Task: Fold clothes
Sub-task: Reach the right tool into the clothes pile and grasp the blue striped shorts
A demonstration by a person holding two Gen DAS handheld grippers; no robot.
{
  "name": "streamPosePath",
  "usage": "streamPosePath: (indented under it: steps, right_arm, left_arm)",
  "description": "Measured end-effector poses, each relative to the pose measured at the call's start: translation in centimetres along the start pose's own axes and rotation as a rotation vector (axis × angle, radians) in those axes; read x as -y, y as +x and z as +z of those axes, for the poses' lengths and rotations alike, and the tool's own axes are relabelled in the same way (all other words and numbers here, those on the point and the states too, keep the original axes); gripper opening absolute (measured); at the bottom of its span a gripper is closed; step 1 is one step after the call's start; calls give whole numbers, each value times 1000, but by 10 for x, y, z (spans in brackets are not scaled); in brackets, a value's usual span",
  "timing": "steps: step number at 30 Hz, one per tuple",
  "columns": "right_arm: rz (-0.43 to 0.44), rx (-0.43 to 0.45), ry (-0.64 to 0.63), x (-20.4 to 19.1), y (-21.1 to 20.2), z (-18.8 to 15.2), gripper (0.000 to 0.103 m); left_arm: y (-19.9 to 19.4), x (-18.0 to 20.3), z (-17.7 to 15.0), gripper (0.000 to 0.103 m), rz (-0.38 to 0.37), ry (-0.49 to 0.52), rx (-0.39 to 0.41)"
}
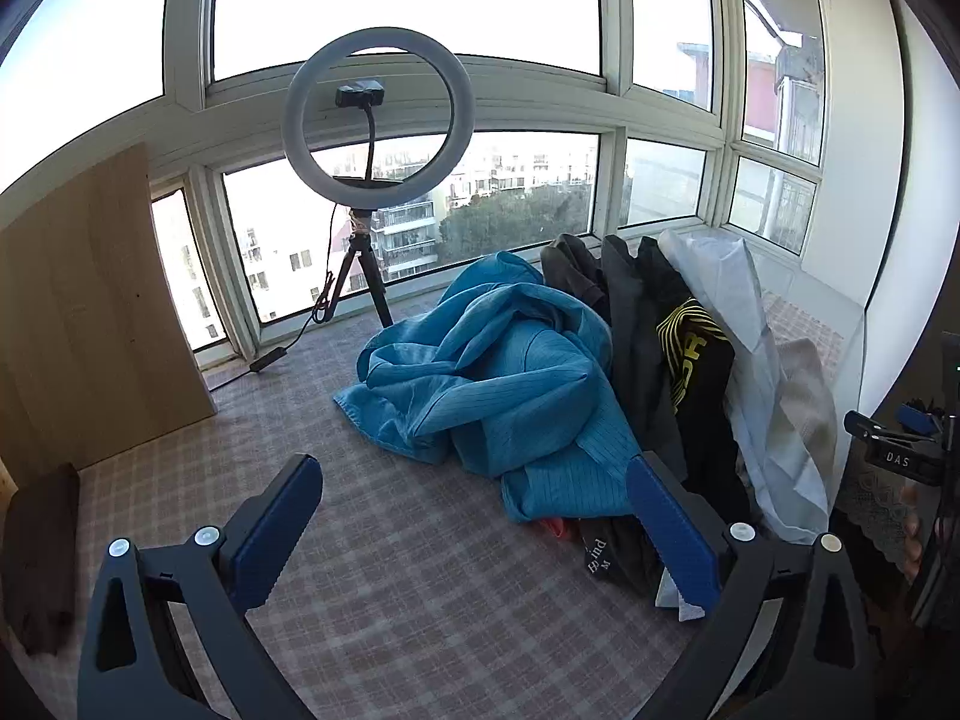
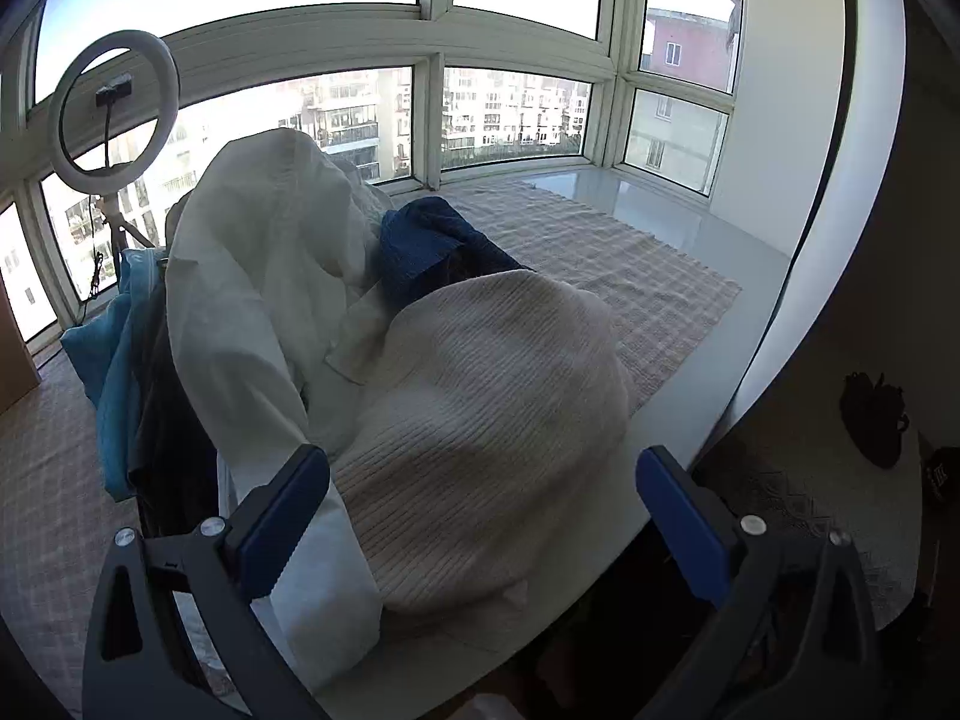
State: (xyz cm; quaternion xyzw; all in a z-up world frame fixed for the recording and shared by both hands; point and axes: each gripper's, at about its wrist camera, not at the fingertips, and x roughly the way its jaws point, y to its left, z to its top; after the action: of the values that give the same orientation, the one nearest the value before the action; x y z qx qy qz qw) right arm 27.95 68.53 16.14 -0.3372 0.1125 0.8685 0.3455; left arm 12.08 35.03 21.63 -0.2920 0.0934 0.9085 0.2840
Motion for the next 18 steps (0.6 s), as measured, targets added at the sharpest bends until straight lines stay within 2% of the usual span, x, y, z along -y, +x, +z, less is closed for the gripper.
streamPosePath:
  steps: [4,7,10,14,18]
  right_arm:
    - [79,-7,36,30,35,29,103]
    - [146,28,14,26,59,70,103]
    - [216,26,-4,16,95,111,103]
    - [275,-48,-29,-12,151,144,103]
    - [337,-158,-60,-38,194,151,102]
  left_arm:
    - [15,25,10,102,14,6,-11]
    - [20,37,14,102,47,16,-16]
    - [23,37,15,102,88,6,-29]
    - [25,27,13,102,148,-19,-64]
    - [27,7,6,102,212,-57,-104]
